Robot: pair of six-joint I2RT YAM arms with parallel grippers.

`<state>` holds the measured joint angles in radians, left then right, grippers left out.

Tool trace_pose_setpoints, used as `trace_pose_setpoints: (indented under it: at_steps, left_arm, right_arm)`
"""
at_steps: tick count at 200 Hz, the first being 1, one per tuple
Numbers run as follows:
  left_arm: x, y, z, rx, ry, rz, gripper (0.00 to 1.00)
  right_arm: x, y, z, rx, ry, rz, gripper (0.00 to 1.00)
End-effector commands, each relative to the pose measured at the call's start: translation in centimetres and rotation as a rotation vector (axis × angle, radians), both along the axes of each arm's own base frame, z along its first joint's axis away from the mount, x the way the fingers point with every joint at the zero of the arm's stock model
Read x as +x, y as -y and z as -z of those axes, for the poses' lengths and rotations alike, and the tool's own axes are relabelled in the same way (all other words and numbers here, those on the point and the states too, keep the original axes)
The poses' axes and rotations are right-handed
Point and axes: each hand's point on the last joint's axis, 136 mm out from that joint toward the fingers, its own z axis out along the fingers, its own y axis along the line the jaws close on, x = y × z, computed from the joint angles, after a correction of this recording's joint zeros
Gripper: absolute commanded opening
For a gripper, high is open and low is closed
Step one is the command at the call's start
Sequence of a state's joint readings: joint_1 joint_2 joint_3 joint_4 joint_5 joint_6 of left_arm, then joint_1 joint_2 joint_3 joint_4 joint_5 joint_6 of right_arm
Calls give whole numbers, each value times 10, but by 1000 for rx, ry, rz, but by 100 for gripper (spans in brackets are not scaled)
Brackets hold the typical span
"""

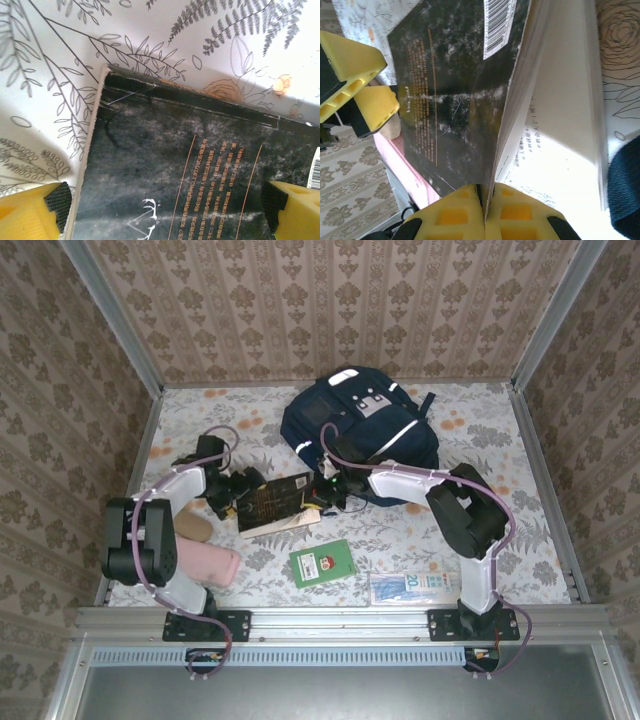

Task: Pack the student bag

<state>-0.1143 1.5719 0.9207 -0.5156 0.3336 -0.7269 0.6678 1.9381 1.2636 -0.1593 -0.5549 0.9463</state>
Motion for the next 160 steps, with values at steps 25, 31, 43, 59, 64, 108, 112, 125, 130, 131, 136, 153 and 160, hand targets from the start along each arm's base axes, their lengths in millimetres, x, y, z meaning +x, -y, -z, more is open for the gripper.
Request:
trace_pose_setpoints:
  at_steps: [25,31,43,59,64,108,112,125,130,131,136,153,160]
  left_arm:
    - [16,-18,-31,-45,113,-21,100]
    - [18,-18,-32,-48,128,-12,100]
    - [24,-14,-36,-64,161,14,100]
    - [32,-6,-48,-104,218,58,100]
    - [35,-3,-52,-113,241,76,100]
    - [55,8,-97,-89,493,235,96]
    - [57,10,-98,-95,502,241,96]
    - [64,22,-103,-133,529,273,95]
    - [66,28,-104,-151,532,290,95]
    - [67,29,-104,-154,533,293,95]
    - [69,37,-107,-177,545,310,95]
    - [75,60,-113,-287,560,371,95]
    - [78,69,-117,-338,577,399,94]
  right_arm:
    - [2,-8,-68,123,110,-76,0]
    - [0,-9,-72,132,114,-98,0]
    - [-3,-8,-81,128,140,-144,0]
    - [-6,-2,-91,111,200,-216,0]
    - [-8,0,-94,111,215,-243,0]
    - [-21,4,-129,209,411,-453,0]
    - [-22,4,-132,218,424,-472,0]
    - [-25,3,-140,244,467,-528,0]
    - [-24,3,-143,253,475,-540,0]
    - [-24,4,-143,255,478,-543,0]
    - [-23,4,-145,269,483,-554,0]
    - [-13,6,-156,338,466,-559,0]
    - [-9,7,-161,383,444,-556,0]
